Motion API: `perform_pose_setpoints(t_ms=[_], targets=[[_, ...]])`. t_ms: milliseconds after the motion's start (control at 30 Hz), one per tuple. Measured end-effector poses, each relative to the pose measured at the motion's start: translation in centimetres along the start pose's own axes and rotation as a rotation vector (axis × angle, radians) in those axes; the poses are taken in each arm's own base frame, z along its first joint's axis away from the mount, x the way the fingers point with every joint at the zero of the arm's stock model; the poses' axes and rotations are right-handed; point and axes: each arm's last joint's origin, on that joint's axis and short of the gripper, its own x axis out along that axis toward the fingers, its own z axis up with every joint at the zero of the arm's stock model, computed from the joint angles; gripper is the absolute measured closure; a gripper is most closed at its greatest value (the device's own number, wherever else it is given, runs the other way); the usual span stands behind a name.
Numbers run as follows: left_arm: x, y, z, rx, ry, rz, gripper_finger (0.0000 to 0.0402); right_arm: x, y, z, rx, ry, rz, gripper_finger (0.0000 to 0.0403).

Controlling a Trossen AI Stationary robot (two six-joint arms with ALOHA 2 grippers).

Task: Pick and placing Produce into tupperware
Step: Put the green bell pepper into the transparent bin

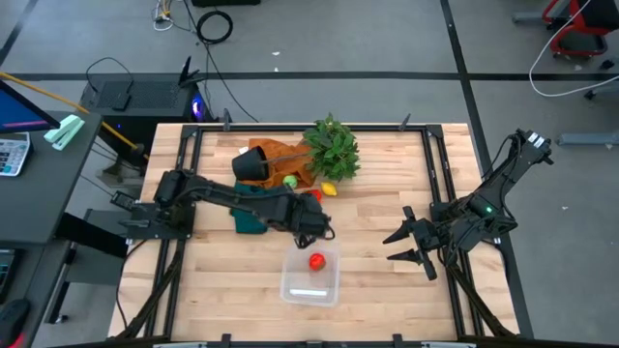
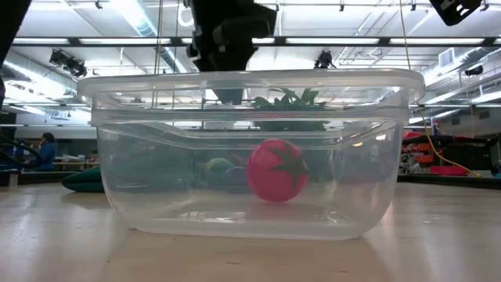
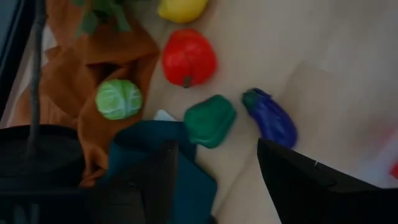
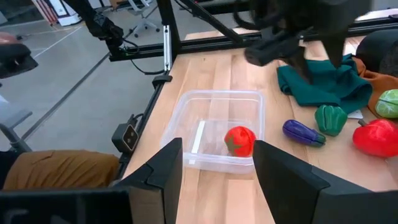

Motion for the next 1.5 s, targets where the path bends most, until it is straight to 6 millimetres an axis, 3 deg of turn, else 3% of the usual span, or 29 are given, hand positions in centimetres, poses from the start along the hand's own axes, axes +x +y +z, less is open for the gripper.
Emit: perform_pose_setpoints(t_ms=[300, 633, 1067, 1500], targets=[[1.6, 2.1, 1.0, -0.064, 0.046, 0.017, 0.0175, -0.1, -1.0, -0.4, -0.018, -0.04, -0.261, 0.0248], [5.7, 3.2, -0.4, -0.175, 0.16, -0.011, 0.0175, -0.7, -2.6, -1.6, -0.007, -0.064, -0.568, 0.0248], [6.9, 4.1, 0.9, -0.14, 0.11, -0.12, 0.0169, 0.0, -3.8, -1.5, 0.008, 0.037, -0.544, 0.0238], [7.2, 4.5, 1.3, -0.293, 0.114, -0.144, 0.0084, 0.1, -4.1, -1.5, 0.006, 0.05, -0.547, 0.0219]])
